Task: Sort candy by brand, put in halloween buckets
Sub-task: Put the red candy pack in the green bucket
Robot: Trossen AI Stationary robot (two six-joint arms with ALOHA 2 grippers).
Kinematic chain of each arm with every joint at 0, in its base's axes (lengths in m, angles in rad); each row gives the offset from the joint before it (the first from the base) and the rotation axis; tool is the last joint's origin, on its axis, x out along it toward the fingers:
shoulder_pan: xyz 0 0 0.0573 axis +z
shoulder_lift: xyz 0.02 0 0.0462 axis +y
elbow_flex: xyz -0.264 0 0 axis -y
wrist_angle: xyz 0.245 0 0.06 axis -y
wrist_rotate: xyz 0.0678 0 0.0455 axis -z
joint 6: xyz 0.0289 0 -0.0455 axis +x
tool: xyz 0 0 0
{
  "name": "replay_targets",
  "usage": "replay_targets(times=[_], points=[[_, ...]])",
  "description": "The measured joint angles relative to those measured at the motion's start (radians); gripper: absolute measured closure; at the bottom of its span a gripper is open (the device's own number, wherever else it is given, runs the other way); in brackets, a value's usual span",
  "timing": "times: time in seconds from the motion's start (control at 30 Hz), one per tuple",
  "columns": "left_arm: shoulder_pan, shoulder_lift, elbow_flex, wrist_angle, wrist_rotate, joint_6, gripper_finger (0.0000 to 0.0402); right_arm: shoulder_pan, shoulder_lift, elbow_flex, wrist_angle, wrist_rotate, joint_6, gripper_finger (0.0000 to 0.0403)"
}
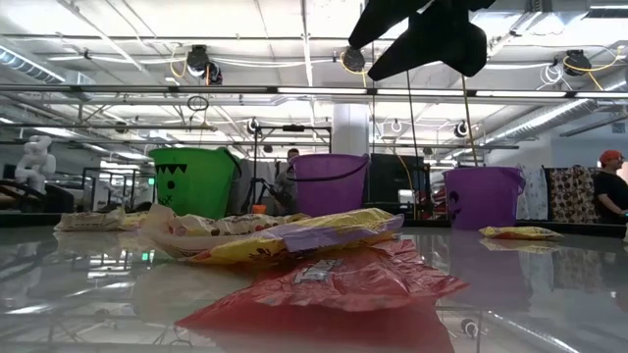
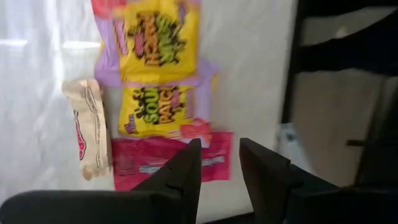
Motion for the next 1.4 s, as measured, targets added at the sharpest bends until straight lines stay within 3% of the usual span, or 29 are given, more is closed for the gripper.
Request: replay_targets(times=[0.4,0.73,1.0,1.23,1.3,1.4], points=[[-0.054,0.176,0.0,-0.037,0.029,0.026,0.0282,0.002,0.0,0.0,0.0,-0.005,0.003,0.0216],[-0.06,0.193,0.0,-0.118,-0.015,0.026,0.0206,0.002,-0.001,0.0,-0.001,-0.053,0.002,0.0216],[-0.037,0.192,-0.073,0.029,0.043,0.001,0.0185,0.002,-0.001,0.0,-0.001,-0.053,0.012,0.0216],[-0.038,0.188,-0.13,0.032,0.004,0.01,0.0194,0.002,-0.001,0.0,-0.002,-0.053,0.012,0.0216],[-0.038,0.188,-0.132,0.028,0.002,0.041,0.0218,0.002,-0.001,0.0,-0.002,-0.053,0.012,0.0216],[-0.036,0.189,-0.132,0.021,0.001,0.053,0.0285,0.002,-0.001,0.0,-0.001,-0.054,0.012,0.0216]])
